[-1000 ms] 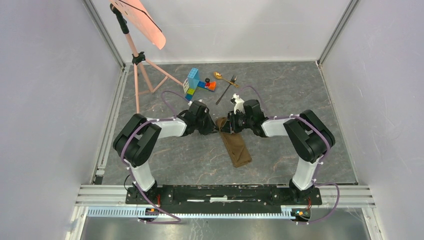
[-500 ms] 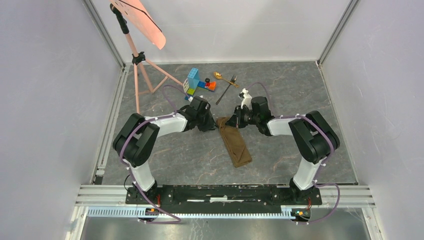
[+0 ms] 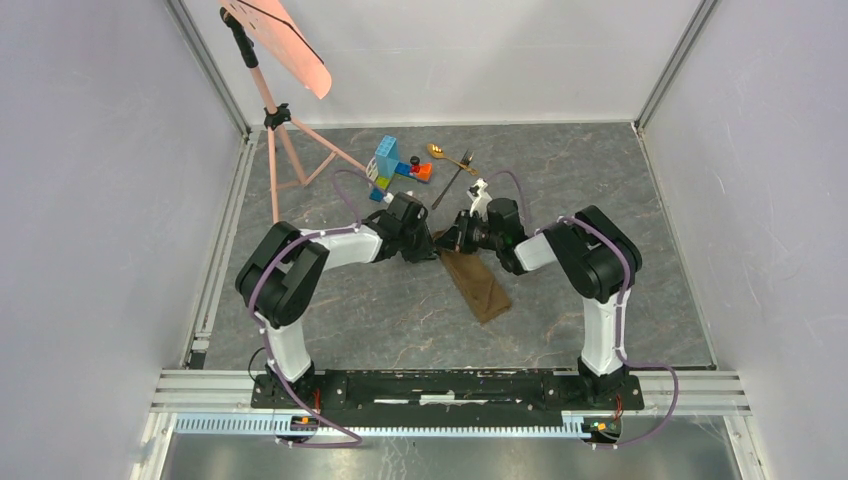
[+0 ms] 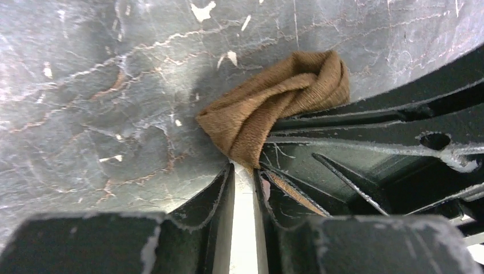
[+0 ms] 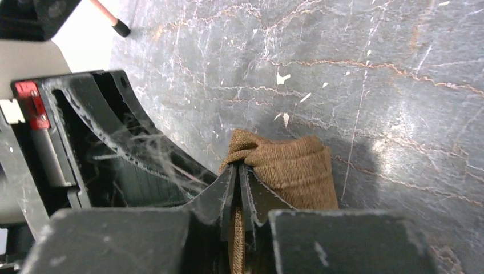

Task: Fold the napkin into a case and place the utensils inside
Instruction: Grasp the top corner of the smaller rectangle folded napkin from the folded napkin.

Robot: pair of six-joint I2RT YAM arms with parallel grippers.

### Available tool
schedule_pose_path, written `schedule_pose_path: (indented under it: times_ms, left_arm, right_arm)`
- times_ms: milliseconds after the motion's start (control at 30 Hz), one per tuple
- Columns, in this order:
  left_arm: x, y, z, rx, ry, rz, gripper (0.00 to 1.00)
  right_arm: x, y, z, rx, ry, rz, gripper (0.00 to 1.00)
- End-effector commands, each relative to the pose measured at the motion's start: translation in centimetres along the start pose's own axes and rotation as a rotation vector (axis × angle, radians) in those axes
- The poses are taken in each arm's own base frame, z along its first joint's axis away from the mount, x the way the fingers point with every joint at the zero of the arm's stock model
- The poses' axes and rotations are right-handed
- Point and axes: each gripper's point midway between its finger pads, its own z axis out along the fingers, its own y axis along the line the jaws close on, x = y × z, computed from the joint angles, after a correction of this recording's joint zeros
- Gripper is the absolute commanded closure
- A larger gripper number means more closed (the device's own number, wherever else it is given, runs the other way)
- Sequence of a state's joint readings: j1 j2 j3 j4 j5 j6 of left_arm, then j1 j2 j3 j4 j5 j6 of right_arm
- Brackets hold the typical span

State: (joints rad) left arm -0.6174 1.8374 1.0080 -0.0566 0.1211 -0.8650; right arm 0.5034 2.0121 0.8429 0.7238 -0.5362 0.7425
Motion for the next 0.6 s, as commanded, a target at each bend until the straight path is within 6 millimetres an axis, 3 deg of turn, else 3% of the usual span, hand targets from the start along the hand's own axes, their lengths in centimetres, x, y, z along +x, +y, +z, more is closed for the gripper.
schedule_pose_path:
  times_ms: [0, 133, 300, 467, 567]
  left_arm:
    - [2.4, -1.1, 0.3, 0.042, 0.038, 0.008, 0.75]
    - [0.6, -0.1, -2.2, 0.030, -0.028, 0.031, 0.70]
    - [-0.7, 0.0, -3.6, 0.053, -0.050, 0.017, 0.67]
    - [-1.6, 0.8, -2.8, 0.021, -0.046, -0.010, 0.72]
    - [-1.9, 1.0, -2.3, 0.004, -0.050, -0.009, 0.71]
  right_arm:
    - [-1.0, 2.7, 0.2, -0.078, -0.081, 0.013, 0.86]
    - [-0.7, 2.3, -3.0, -0.014, -0.029, -0.071, 0.73]
    - [-1.0, 3.0, -5.7, 0.010, -0.019, -0.147, 0.70]
    - [-1.2, 2.6, -5.3, 0.015, -0.007, -0.162, 0.86]
    - [-1.2, 2.2, -4.2, 0.008, 0.004, -0.156, 0.90]
